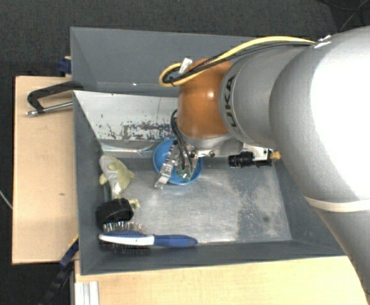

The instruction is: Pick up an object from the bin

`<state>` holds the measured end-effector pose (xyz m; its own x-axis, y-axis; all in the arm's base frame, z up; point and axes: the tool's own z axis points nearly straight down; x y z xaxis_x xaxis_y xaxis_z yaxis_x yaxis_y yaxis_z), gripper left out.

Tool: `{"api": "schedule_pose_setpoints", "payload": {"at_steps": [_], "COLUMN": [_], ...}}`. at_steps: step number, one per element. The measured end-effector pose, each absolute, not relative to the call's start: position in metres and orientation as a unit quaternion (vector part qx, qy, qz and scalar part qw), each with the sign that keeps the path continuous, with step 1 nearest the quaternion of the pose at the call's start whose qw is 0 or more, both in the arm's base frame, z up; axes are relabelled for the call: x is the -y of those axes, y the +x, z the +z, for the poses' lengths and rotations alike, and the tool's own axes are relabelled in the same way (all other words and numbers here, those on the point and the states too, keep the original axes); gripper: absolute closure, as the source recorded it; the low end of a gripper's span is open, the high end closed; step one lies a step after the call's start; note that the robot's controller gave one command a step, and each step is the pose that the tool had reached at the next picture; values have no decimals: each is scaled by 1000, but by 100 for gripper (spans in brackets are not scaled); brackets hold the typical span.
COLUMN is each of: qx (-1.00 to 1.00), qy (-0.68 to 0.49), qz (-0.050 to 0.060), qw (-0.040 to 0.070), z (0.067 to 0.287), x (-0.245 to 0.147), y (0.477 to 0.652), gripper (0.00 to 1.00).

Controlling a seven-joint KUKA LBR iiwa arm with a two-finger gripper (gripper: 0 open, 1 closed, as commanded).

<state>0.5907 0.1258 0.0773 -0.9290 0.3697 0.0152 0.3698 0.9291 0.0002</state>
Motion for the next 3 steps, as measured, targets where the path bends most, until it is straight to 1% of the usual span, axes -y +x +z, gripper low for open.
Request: {"api": "schedule_pose_setpoints", "payload": {"at_steps": [1, 2, 3], "qx": [982, 983, 983], "qy": [-187, -186, -185], "qz": [-1, -3, -2], "qw": [3, -5, -4], "z": [94, 170, 203], "x": [-128, -130, -130], "y": [590, 592, 594], "gripper": [100, 100, 100]}}
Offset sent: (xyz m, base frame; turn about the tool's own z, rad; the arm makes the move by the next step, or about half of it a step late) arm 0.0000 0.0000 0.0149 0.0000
